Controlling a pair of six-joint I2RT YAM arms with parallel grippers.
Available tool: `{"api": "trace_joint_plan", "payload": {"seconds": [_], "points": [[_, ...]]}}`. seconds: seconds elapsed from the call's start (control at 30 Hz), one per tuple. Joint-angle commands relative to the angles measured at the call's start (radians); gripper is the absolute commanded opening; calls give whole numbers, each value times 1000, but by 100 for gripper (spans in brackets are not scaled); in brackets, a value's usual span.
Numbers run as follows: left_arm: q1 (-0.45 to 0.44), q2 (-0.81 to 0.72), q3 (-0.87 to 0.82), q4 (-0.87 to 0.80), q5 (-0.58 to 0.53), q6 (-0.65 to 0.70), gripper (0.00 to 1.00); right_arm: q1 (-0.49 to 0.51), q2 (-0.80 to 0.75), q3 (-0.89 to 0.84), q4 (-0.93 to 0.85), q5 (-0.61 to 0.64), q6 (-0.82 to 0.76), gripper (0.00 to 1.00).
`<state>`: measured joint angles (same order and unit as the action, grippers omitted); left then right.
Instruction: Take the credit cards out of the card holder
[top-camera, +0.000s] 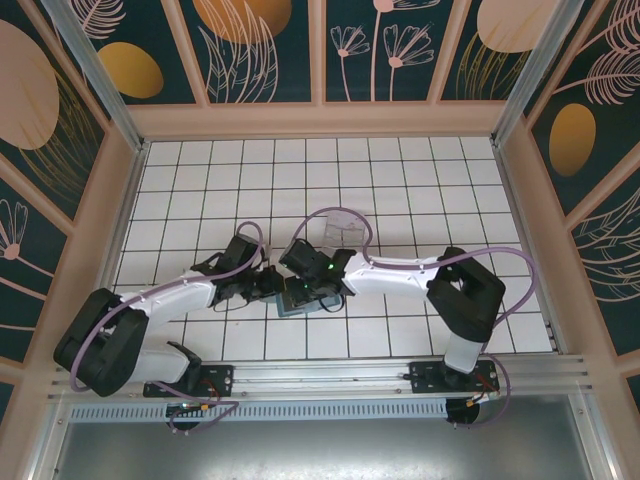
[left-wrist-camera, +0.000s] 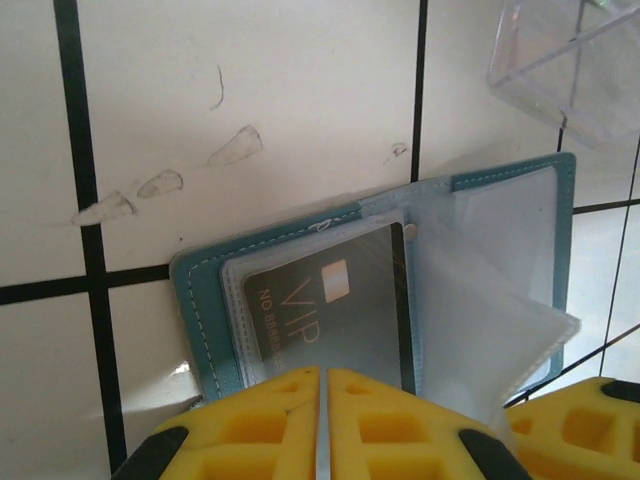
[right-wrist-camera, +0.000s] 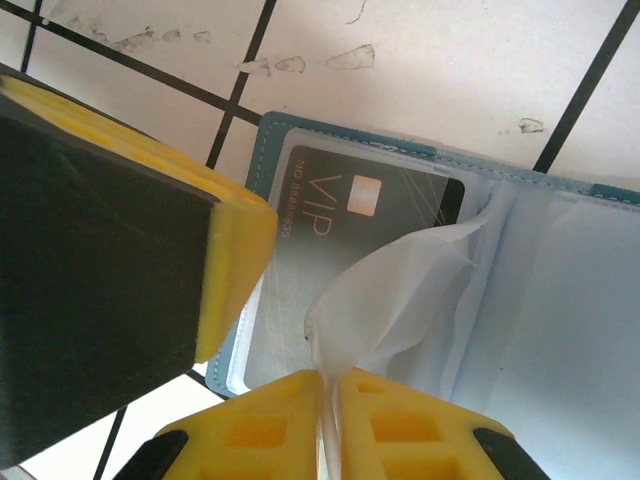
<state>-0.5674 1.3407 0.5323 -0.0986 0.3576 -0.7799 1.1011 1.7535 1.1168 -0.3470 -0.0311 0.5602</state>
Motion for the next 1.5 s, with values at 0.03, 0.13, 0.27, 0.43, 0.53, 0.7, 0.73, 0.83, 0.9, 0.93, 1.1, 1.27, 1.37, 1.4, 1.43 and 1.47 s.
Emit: {"api": "trace_joint_plan", "payload": {"seconds": [0.03, 0.13, 0.27, 0.43, 0.53, 0.7, 0.73, 0.83, 0.9, 0.93, 1.1, 1.27, 1.37, 1.4, 1.43, 1.47], "points": [[-18, 22, -14, 50, 18, -35, 12, -5, -48, -30, 53, -26, 18, 14], [-24, 44, -15, 69, 36, -43, 12, -7, -54, -38, 63, -32, 23, 14], [-31, 76, -9, 75, 48, -45, 12, -6, -66, -51, 72, -36, 29, 15], [-37, 79, -6, 79, 58, -47, 12, -7, -85, -56, 59, -26, 33, 21], [-38, 72, -3, 79, 63, -51, 12, -7, -107, -63, 47, -13, 37, 24], [-44, 82, 18, 64, 70, -42, 12, -10, -149, -68, 16, 34, 47, 32], [-43, 84, 24, 61, 70, -39, 12, -11, -158, -70, 12, 41, 50, 34], [-49, 89, 39, 54, 71, -37, 12, -22, -196, -84, 5, 72, 62, 36], [-53, 93, 49, 54, 73, -38, 12, -31, -225, -98, 2, 92, 70, 37], [-55, 94, 53, 54, 73, -38, 12, -36, -236, -105, 0, 100, 74, 37], [-63, 119, 82, 54, 73, -36, 12, -72, -299, -153, 5, 125, 96, 38], [-84, 145, 112, 60, 73, -42, 12, -105, -347, -195, 17, 124, 108, 39], [-102, 166, 132, 67, 73, -48, 12, -120, -362, -208, 17, 123, 109, 40], [-109, 175, 139, 69, 73, -51, 12, -124, -365, -213, 18, 123, 110, 40], [-117, 182, 146, 71, 73, -52, 12, -126, -369, -216, 20, 122, 109, 40], [-124, 189, 152, 73, 73, -54, 12, -127, -371, -218, 21, 122, 111, 40]]}}
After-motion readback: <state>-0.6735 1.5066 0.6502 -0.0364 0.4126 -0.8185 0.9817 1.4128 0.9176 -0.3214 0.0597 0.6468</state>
